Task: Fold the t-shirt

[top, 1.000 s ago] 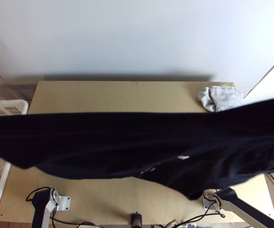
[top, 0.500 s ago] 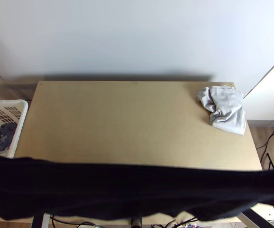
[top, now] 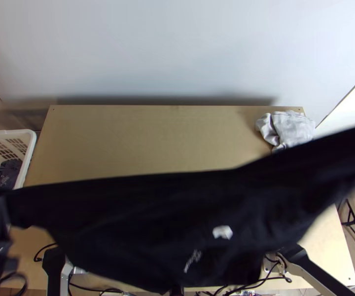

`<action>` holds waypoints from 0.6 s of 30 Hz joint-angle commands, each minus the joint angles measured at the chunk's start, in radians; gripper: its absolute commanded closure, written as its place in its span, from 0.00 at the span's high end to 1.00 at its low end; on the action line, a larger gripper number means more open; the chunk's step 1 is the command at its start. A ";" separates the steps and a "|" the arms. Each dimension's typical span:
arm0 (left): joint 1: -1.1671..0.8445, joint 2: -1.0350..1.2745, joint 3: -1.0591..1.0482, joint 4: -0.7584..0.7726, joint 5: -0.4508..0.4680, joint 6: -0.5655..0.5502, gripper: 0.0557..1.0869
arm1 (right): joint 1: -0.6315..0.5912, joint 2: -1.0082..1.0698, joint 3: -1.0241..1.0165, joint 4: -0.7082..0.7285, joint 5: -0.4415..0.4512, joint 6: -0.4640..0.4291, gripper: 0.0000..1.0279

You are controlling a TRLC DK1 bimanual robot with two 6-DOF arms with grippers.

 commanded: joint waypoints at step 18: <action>-0.166 0.458 -0.795 0.846 -0.107 0.232 0.04 | -0.141 0.478 -0.850 0.842 -0.154 -0.029 0.03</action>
